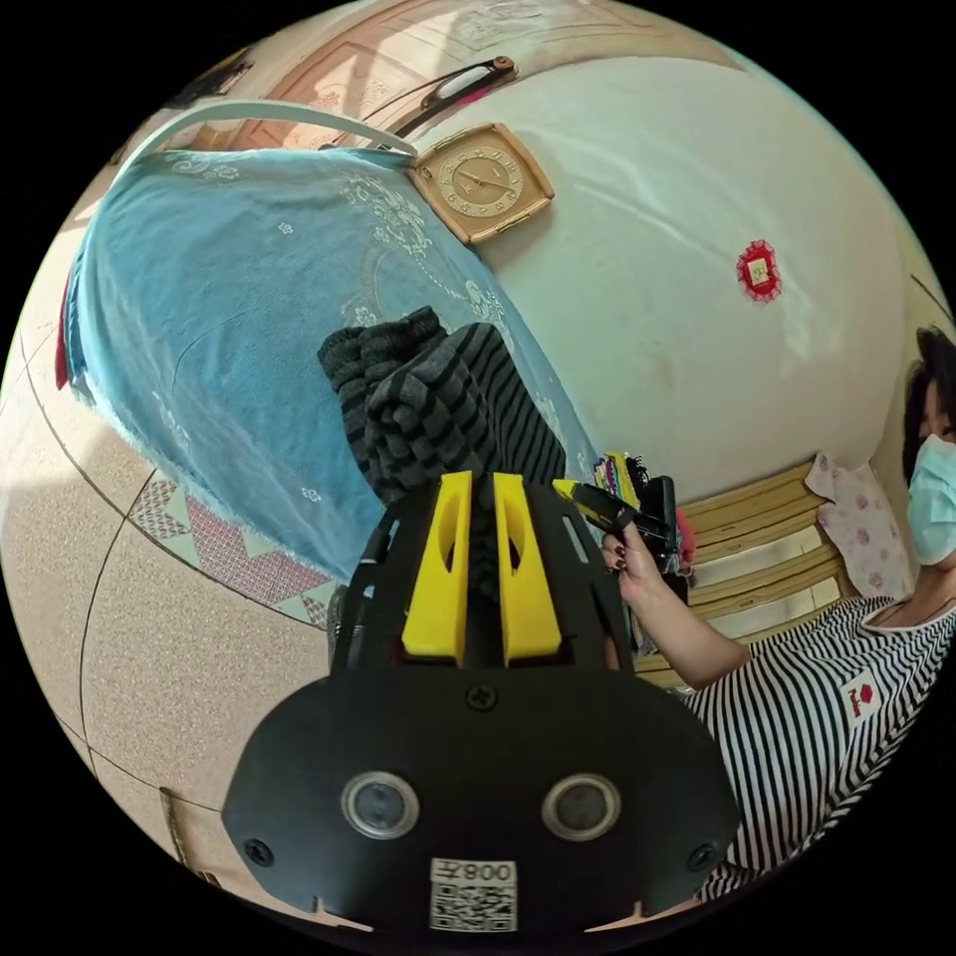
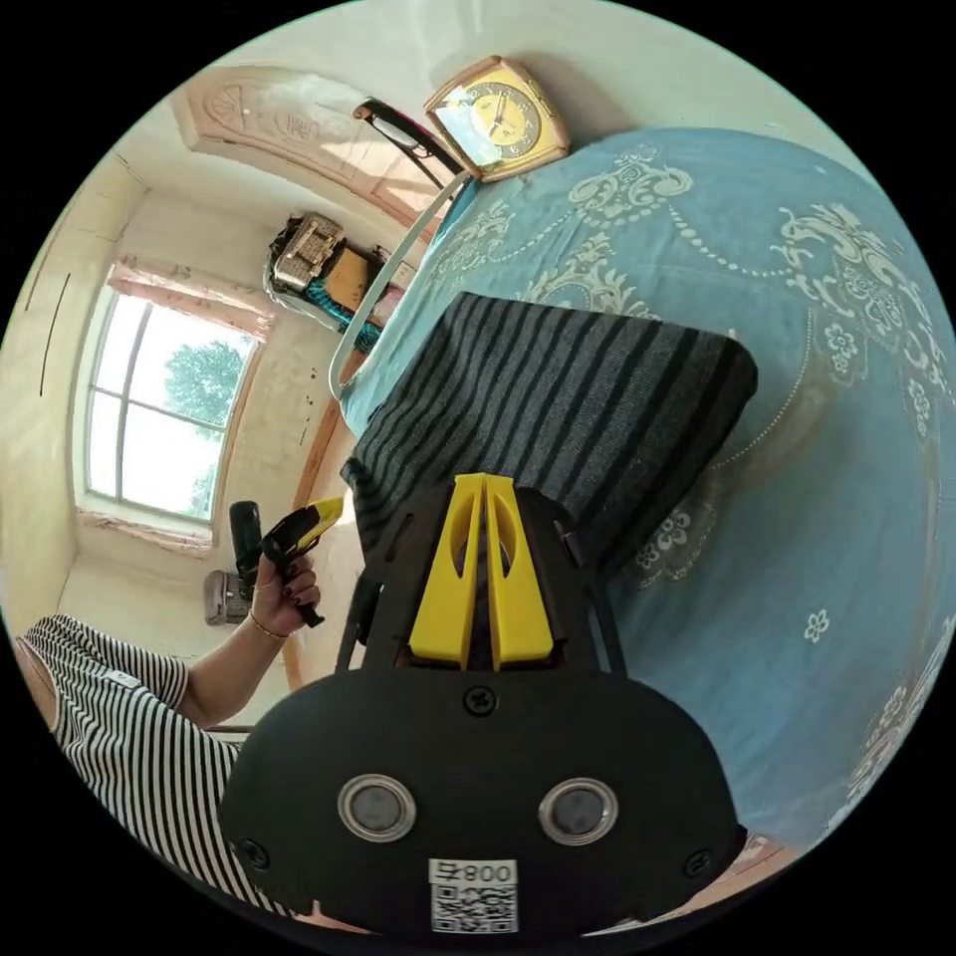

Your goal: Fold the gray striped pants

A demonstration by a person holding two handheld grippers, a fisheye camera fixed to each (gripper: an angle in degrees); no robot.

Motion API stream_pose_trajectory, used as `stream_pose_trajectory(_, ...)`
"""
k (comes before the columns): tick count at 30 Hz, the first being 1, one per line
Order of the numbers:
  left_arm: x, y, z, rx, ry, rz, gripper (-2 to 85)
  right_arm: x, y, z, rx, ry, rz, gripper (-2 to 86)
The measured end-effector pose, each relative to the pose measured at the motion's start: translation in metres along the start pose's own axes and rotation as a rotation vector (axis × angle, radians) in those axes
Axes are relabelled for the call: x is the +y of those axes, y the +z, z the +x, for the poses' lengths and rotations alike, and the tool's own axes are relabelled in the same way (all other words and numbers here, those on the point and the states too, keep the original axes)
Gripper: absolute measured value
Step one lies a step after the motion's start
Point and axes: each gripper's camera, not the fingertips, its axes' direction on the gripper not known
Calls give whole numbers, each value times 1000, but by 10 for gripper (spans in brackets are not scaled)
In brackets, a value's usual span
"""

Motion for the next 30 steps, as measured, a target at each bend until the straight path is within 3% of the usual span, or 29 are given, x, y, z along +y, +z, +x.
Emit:
stream_pose_trajectory(1, 12, 3, -4, -10, -32, -25, 78, 3, 4, 20, 27, 67, -22, 2)
stream_pose_trajectory(4, 40, 25, -19, 49, -123, -137, 140, 12, 10, 67, -171, 228, -33, 3)
stream_pose_trajectory(11, 78, 97, -42, 302, -270, -282, 189, 53, -29, 83, -312, 198, 24, 35)
stream_pose_trajectory(18, 91, 120, -50, 376, -356, -314, 142, 121, -46, 141, -400, 382, -9, 110)
stream_pose_trajectory(23, 100, 106, -43, 361, -340, -301, 121, 152, -13, 162, -606, 498, -83, 155)
stream_pose_trajectory(30, 110, 97, -44, 382, -370, -280, 115, 151, 3, 168, -702, 502, -128, 175)
